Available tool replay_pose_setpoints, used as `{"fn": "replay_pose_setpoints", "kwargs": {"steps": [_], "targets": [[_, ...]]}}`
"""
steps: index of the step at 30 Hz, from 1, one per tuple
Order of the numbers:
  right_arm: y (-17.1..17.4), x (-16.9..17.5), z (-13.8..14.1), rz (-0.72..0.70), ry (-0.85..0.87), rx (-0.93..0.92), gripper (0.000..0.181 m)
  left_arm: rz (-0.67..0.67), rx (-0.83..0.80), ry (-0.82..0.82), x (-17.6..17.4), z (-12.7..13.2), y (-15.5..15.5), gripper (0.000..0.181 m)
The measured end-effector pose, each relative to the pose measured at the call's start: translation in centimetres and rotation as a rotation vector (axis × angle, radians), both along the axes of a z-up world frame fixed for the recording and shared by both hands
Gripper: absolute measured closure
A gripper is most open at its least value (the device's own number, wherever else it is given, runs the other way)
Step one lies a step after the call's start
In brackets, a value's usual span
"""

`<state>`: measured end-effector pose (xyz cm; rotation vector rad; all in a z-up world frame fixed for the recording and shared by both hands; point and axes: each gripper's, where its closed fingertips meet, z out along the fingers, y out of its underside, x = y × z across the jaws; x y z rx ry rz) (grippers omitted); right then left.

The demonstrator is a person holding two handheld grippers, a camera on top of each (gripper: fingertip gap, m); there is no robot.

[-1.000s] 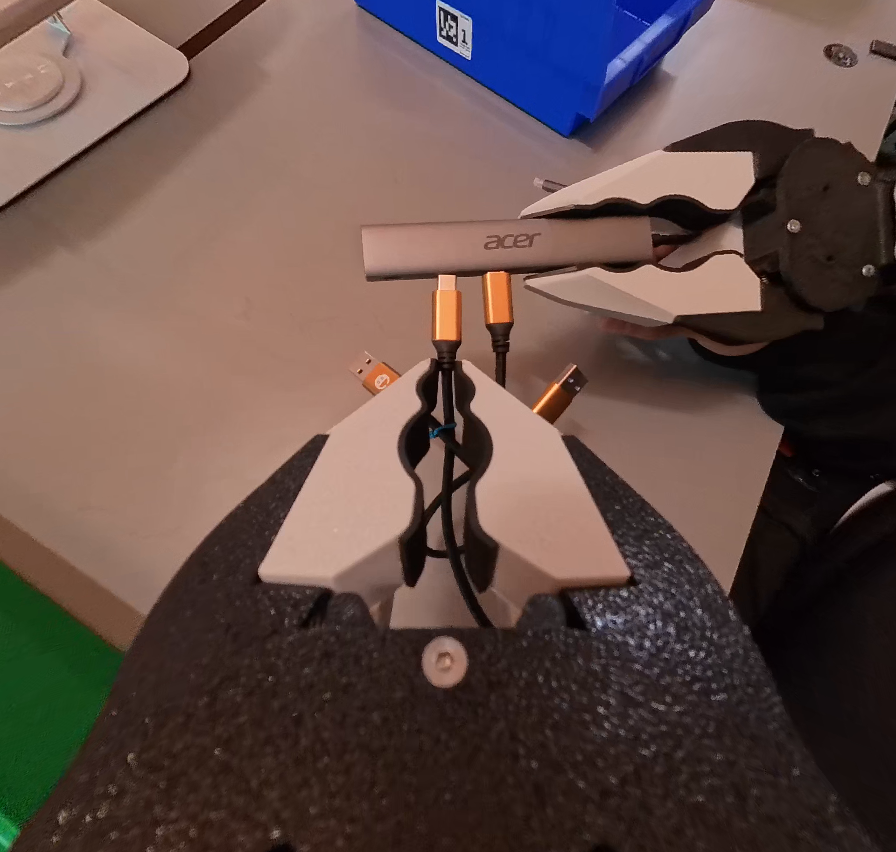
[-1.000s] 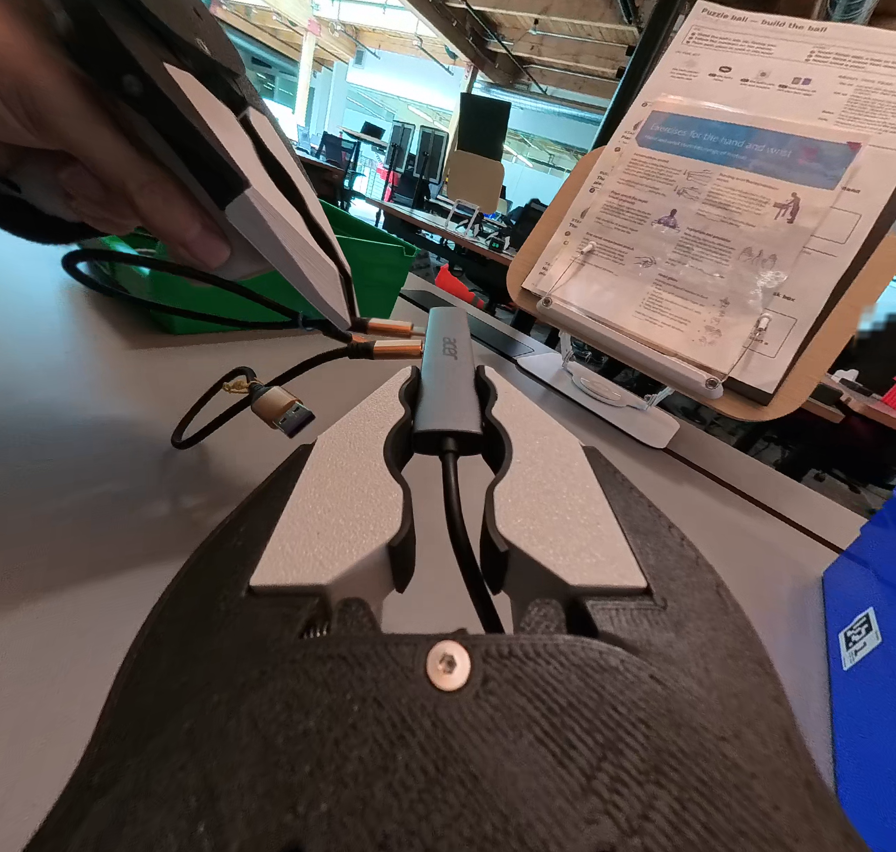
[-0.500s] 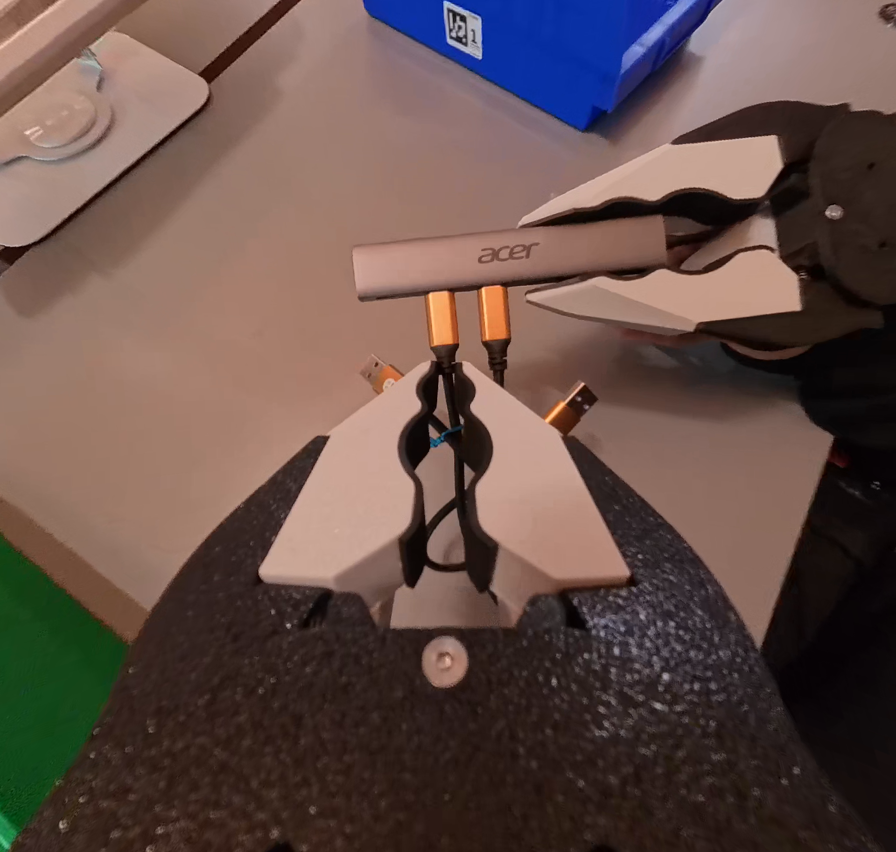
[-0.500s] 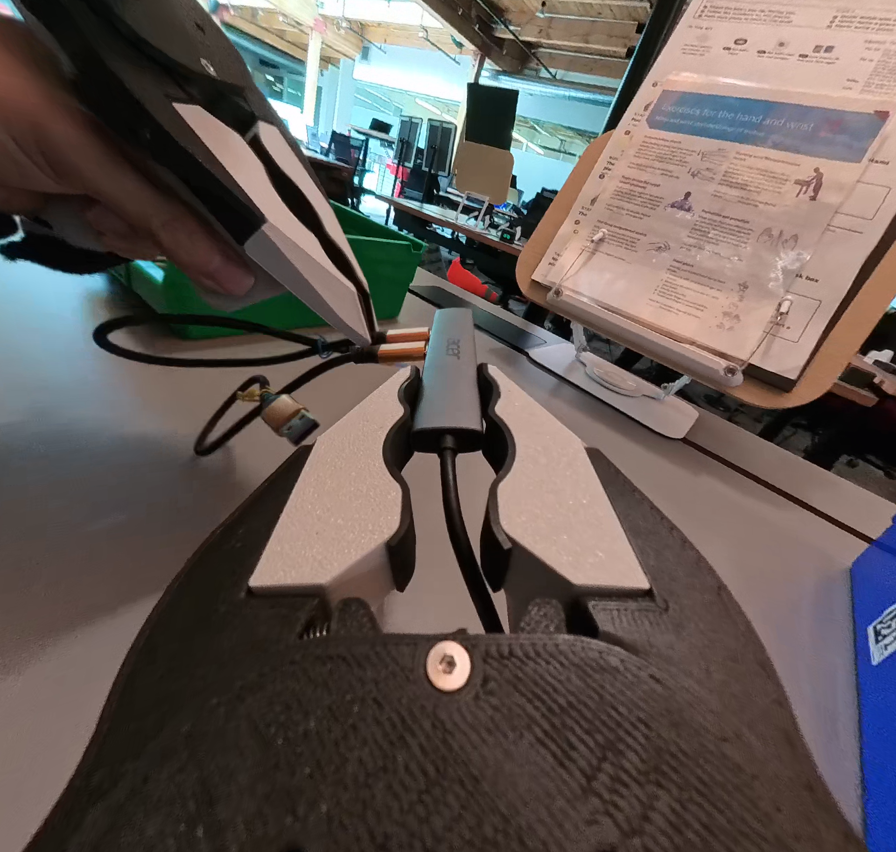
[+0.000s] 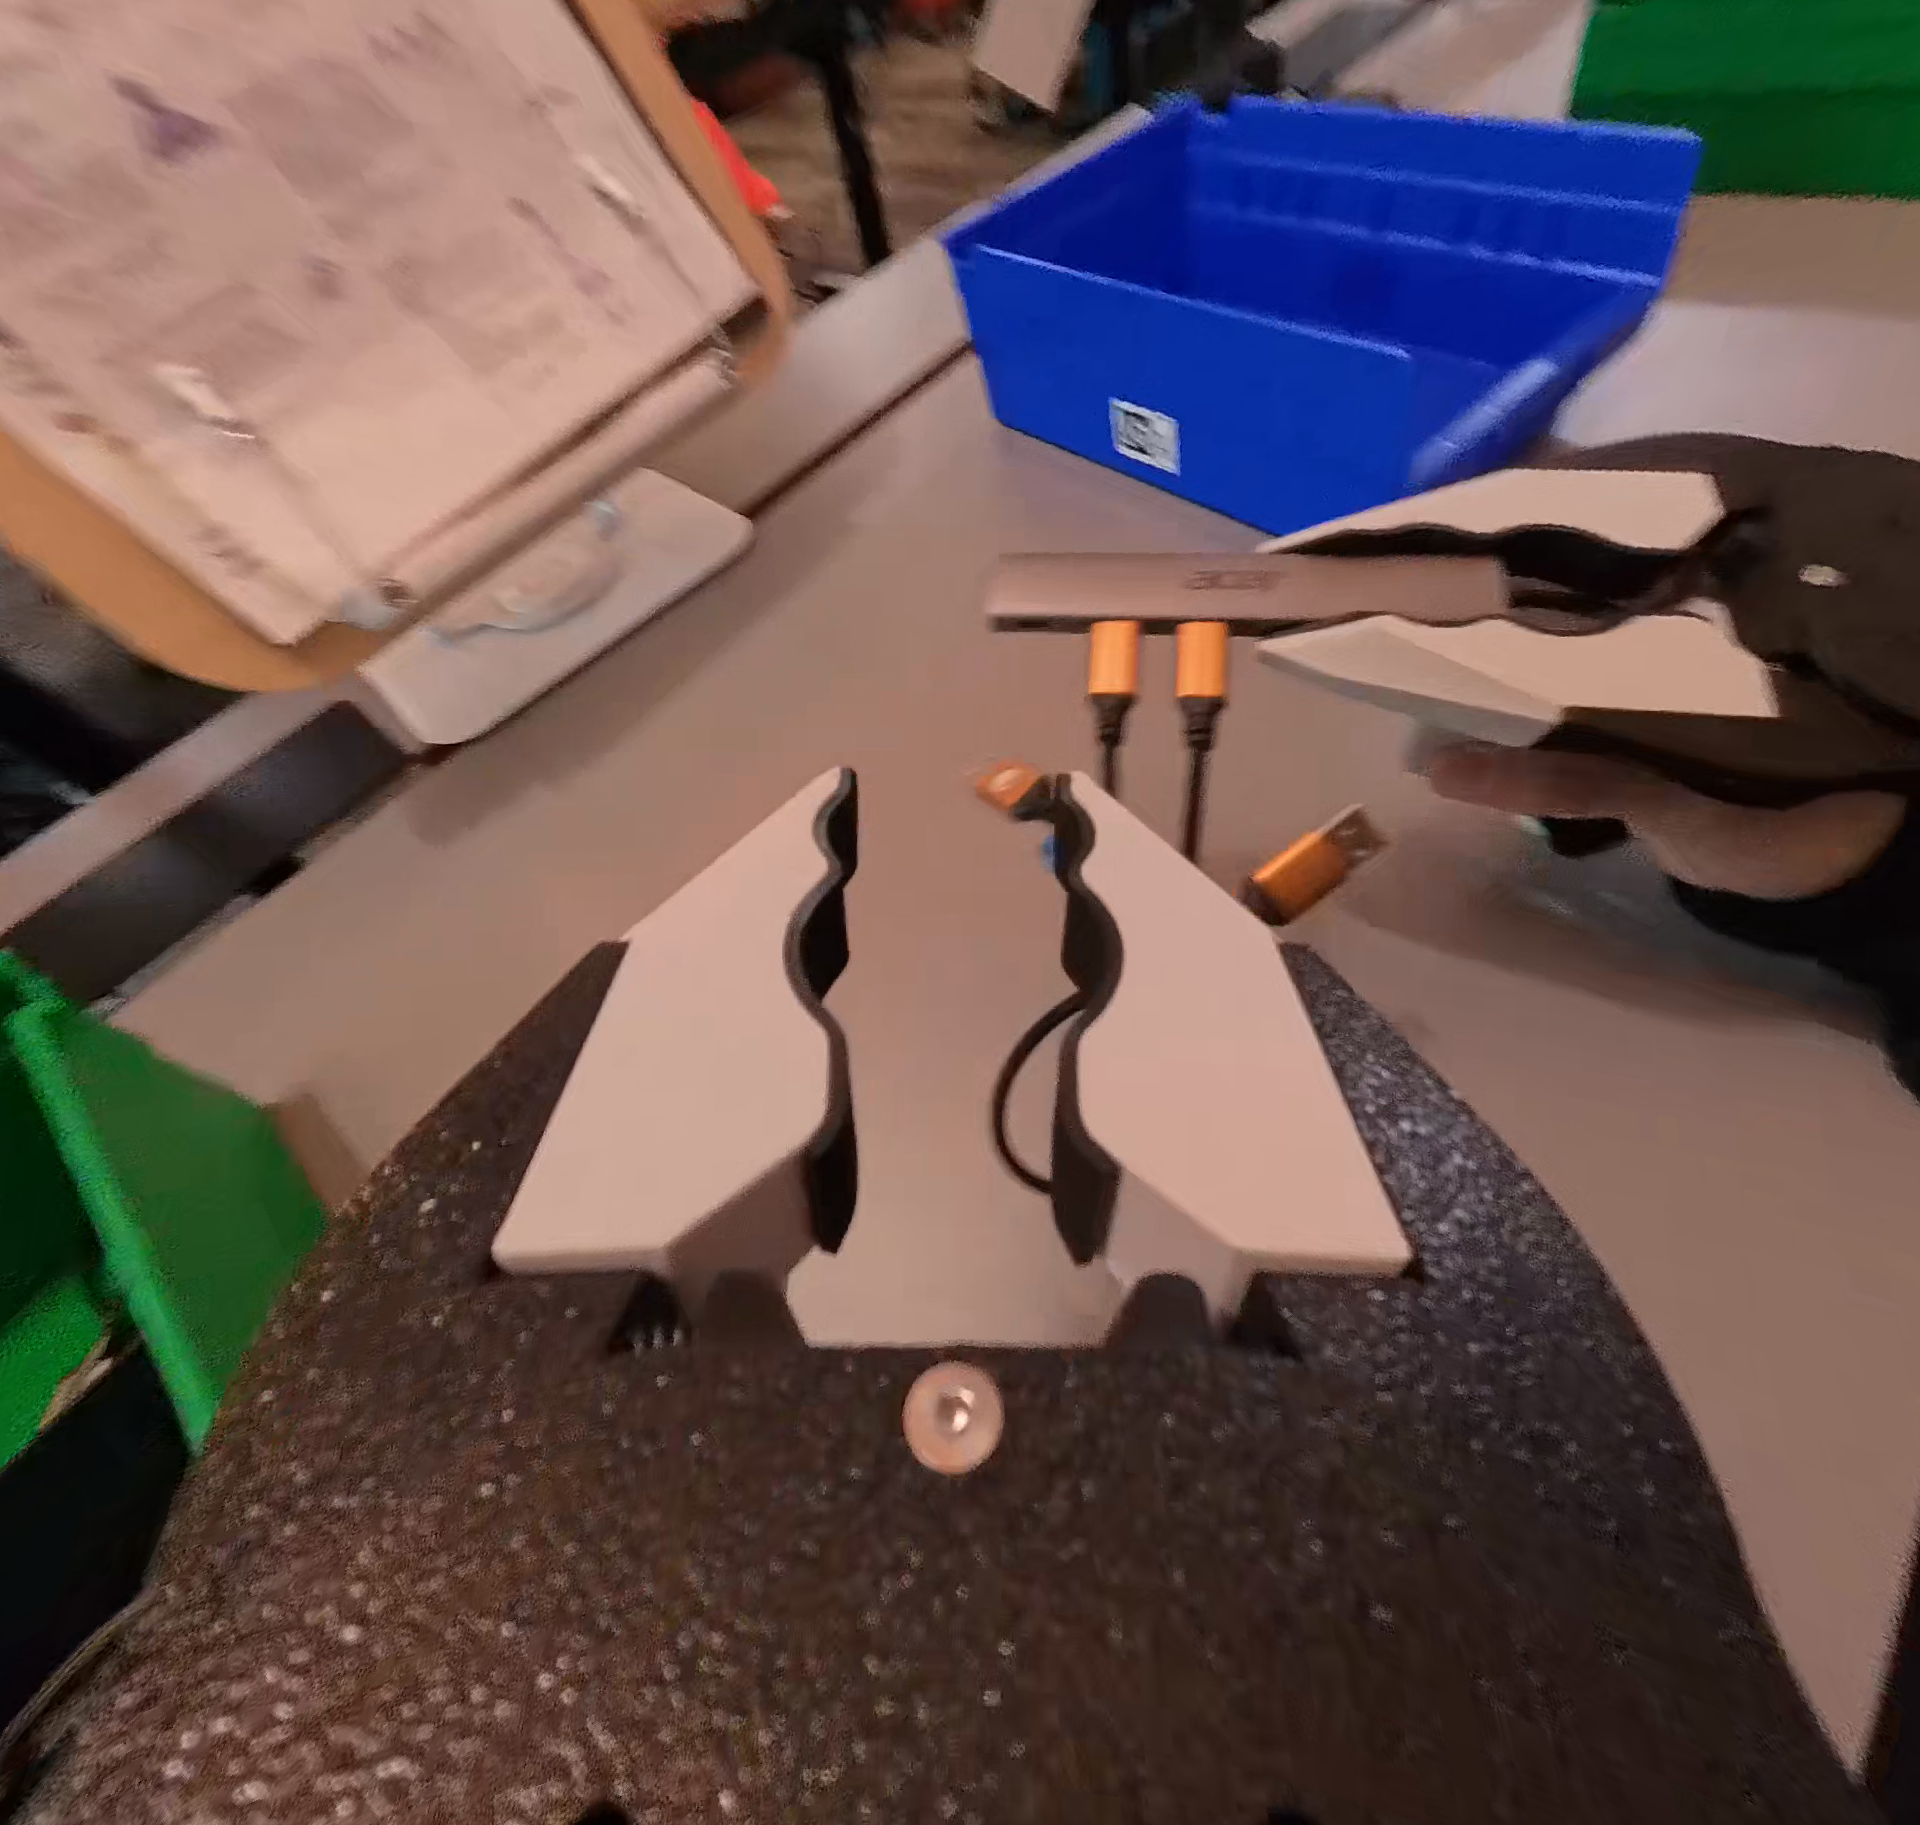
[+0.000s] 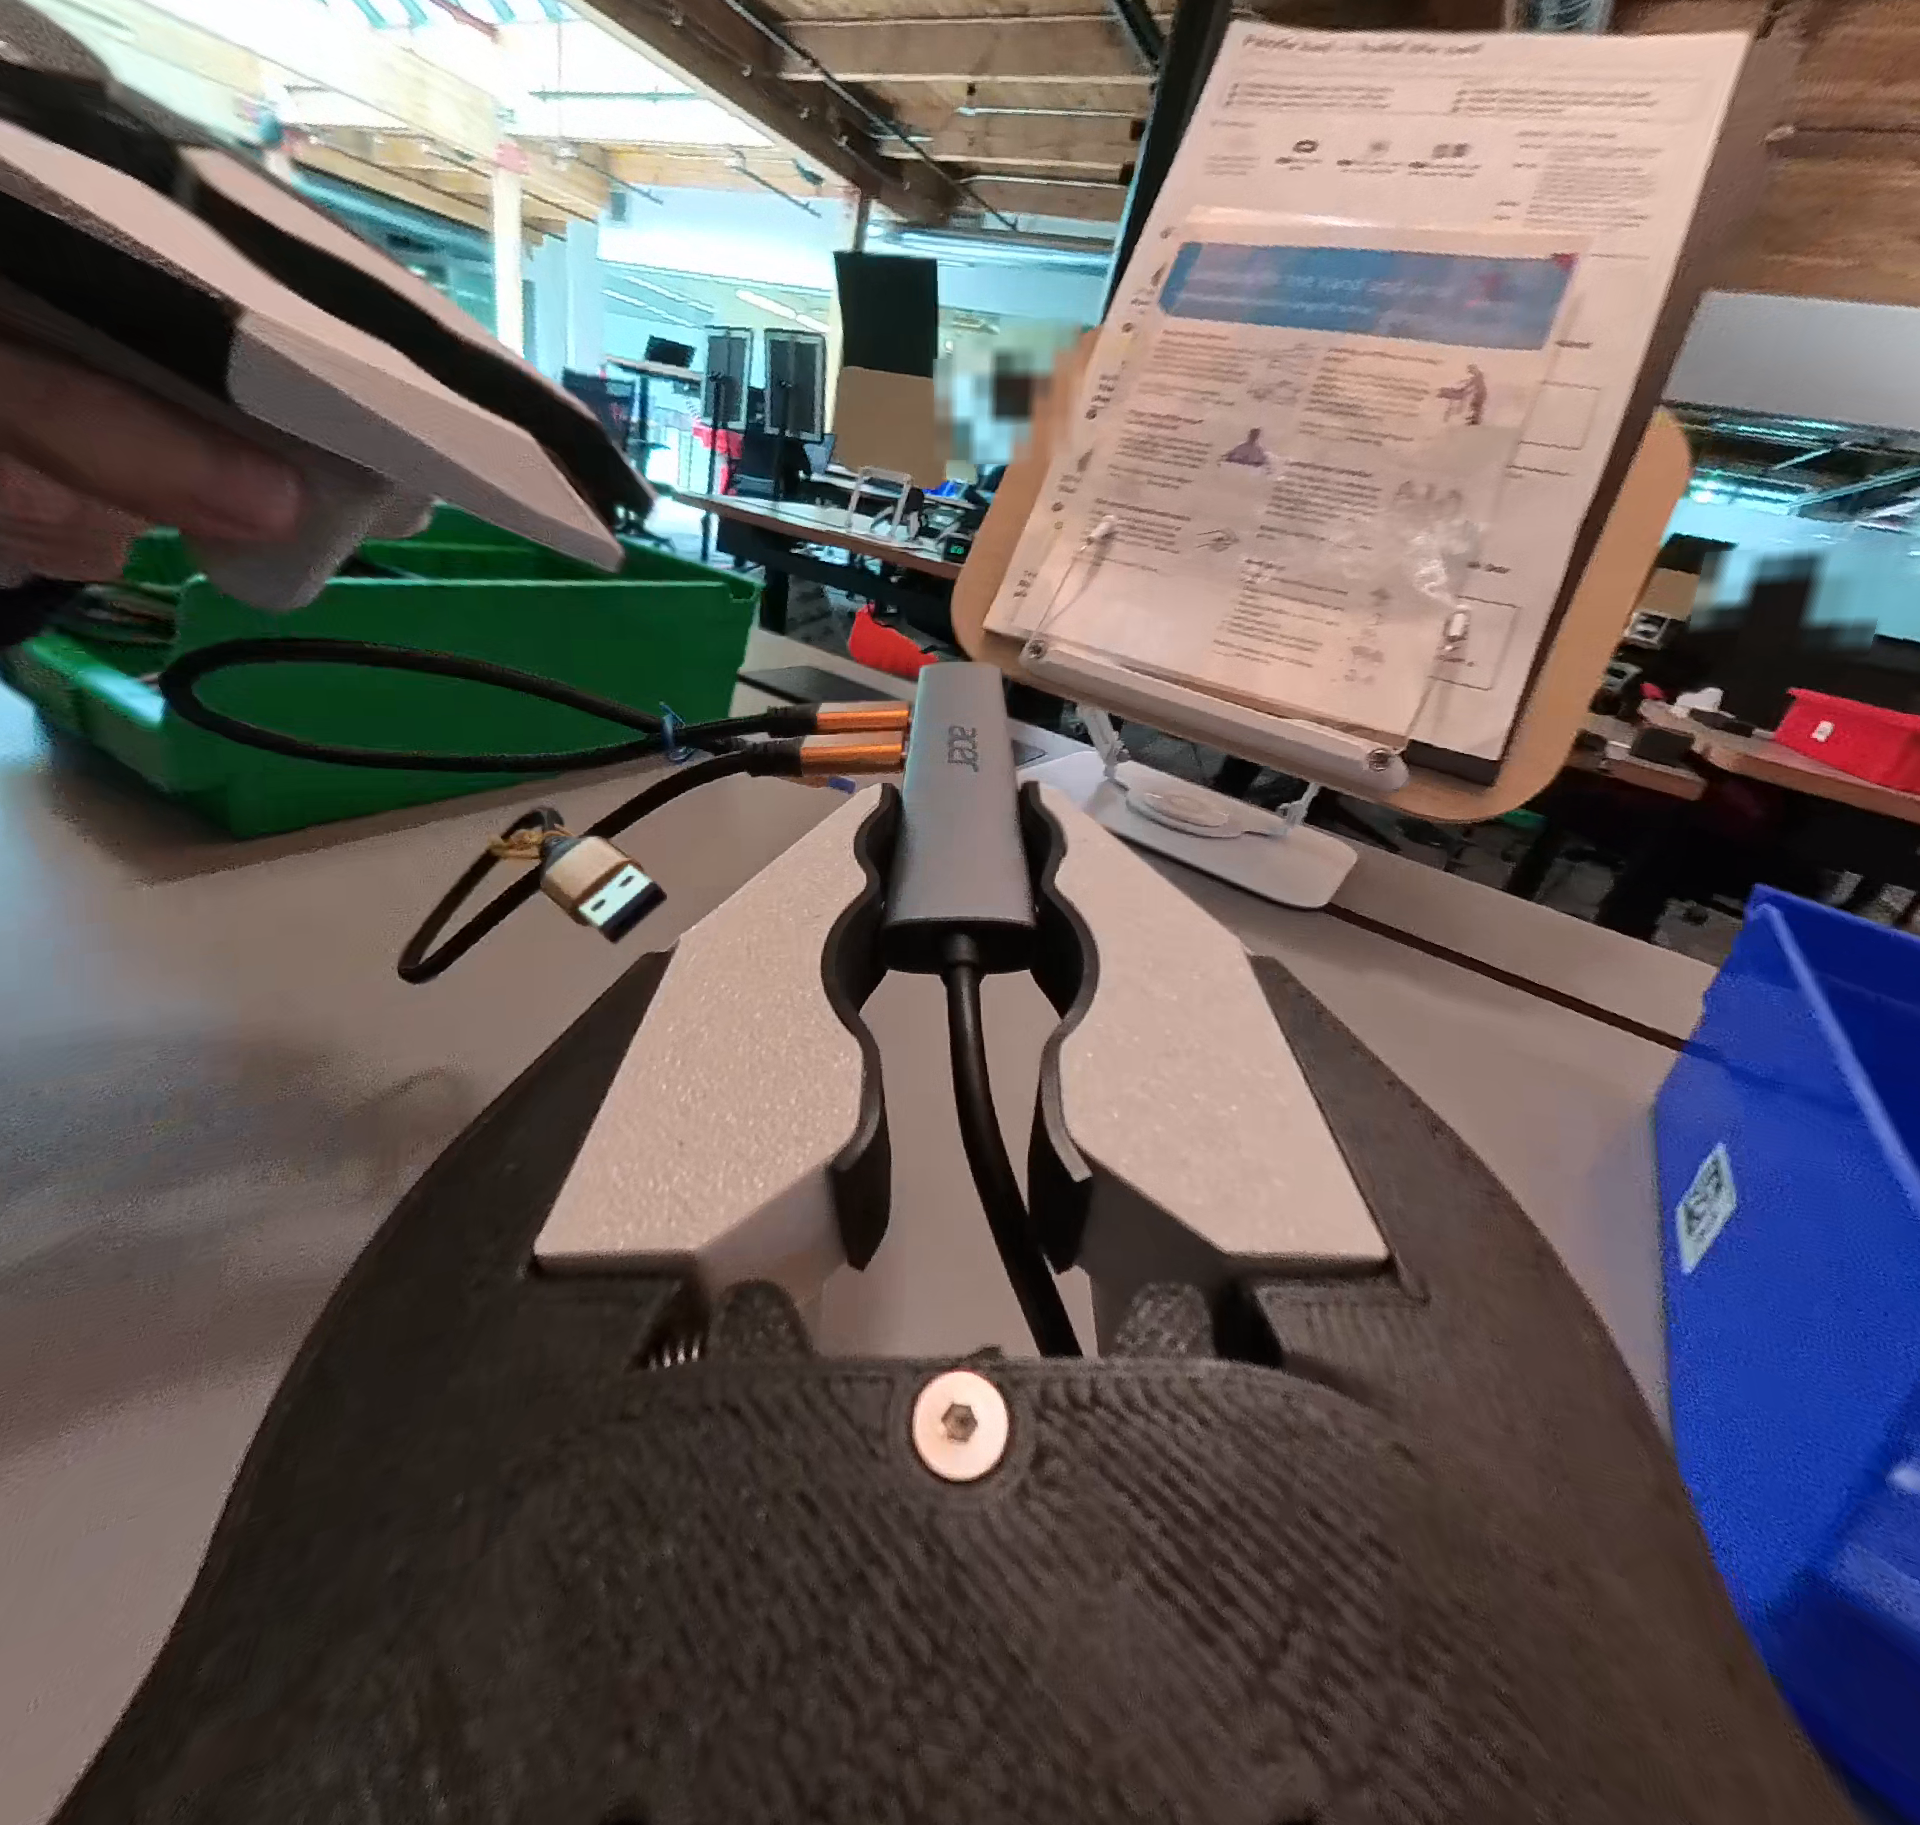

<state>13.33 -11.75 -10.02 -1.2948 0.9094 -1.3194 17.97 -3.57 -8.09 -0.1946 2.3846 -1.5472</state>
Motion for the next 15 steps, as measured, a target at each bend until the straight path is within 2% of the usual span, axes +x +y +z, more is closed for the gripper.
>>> {"fn": "replay_pose_setpoints", "kwargs": {"steps": [2,4,7,11,15], "targets": [[-0.7,-0.3,1.0,-0.025,-0.016,-0.012,0.159,0.068,-0.023,-0.020,1.5,0.6,1.2,0.140],[-1.6,-0.7,2.5,-0.071,-0.013,-0.060,0.159,0.105,-0.010,0.004,2.7,0.0,2.1,0.138],[-4.2,-2.0,6.5,-0.186,-0.042,-0.148,0.160,0.123,0.018,0.056,3.6,-1.1,2.7,0.135],[-10.7,-3.8,11.8,-0.418,-0.017,-0.318,0.159,0.112,0.050,0.067,3.8,-2.0,2.7,0.134],[-18.4,-5.5,15.0,-0.665,0.093,-0.544,0.159,0.098,0.092,0.066,3.6,-2.9,2.5,0.134]]}}
